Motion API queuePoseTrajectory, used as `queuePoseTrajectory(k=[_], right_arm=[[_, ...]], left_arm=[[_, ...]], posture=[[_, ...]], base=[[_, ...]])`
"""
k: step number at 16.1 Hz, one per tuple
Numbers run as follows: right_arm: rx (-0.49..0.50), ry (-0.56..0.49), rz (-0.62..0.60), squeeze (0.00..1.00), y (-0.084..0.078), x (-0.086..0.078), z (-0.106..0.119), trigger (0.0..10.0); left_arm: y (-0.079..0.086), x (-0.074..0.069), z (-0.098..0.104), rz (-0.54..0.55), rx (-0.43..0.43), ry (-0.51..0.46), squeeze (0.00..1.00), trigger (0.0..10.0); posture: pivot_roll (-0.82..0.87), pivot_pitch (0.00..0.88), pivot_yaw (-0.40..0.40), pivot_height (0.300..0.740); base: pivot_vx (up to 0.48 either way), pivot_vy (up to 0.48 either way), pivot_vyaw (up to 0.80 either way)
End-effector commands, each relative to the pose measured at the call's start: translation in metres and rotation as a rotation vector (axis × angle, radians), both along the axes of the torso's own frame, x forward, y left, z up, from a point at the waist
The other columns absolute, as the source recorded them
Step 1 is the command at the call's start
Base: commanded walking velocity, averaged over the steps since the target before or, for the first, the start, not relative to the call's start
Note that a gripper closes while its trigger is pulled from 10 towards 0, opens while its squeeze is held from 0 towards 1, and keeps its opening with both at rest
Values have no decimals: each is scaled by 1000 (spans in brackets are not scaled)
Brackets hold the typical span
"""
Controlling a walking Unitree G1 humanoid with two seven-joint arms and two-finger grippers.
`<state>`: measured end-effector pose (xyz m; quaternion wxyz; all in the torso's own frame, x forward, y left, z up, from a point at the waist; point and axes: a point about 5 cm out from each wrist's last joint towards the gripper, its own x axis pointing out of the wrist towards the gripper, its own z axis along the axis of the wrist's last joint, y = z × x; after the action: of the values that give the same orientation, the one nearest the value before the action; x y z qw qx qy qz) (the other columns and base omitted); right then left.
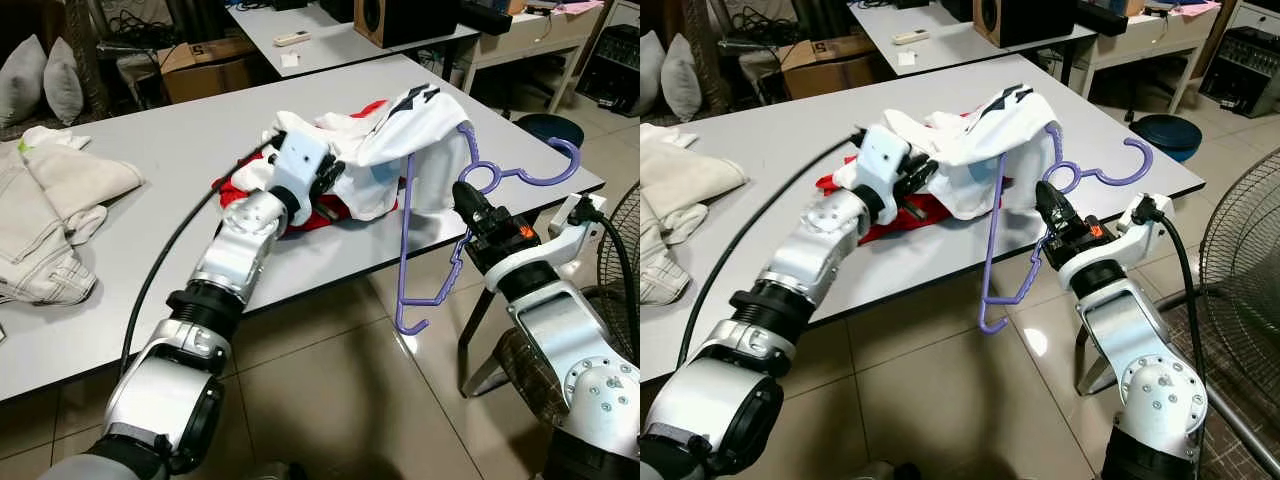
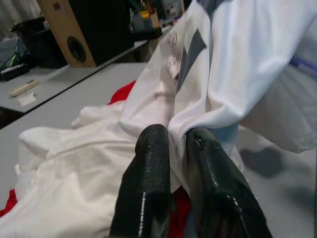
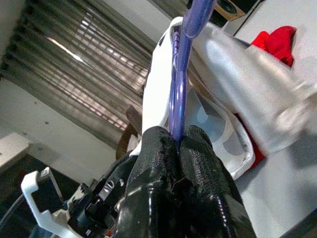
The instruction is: Hang hanger
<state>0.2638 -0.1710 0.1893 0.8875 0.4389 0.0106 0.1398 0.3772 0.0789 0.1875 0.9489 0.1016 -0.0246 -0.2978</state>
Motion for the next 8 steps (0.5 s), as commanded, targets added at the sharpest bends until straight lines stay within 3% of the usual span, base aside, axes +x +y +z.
queuePoseTrajectory(k=[1, 3, 6, 7, 8], right_arm=[[32, -18, 12, 0, 1, 1, 6, 10000], [84, -24, 1, 0, -2, 2, 10, 10000], [90, -19, 6, 0, -4, 1, 11, 10000], [91, -16, 21, 0, -3, 2, 12, 10000], [93, -16, 25, 0, -3, 2, 12, 10000]], left_arm=[[6, 0, 3, -3, -12, -2, 1000, 10000], [11, -3, -7, -18, 26, 17, 1000, 10000], [-5, -22, -27, -213, -31, 153, 1000, 10000], [-13, -22, -39, -152, -152, 221, 1000, 10000], [-15, -22, -42, -141, -180, 244, 1000, 10000]], posture=[[-163, 0, 88, 740], [-168, 0, 89, 740], [-169, 0, 82, 740], [-174, 0, 79, 740], [-174, 0, 79, 740]], base=[[0, 0, 0], [0, 0, 0], [0, 0, 0], [0, 0, 0], [0, 0, 0]])
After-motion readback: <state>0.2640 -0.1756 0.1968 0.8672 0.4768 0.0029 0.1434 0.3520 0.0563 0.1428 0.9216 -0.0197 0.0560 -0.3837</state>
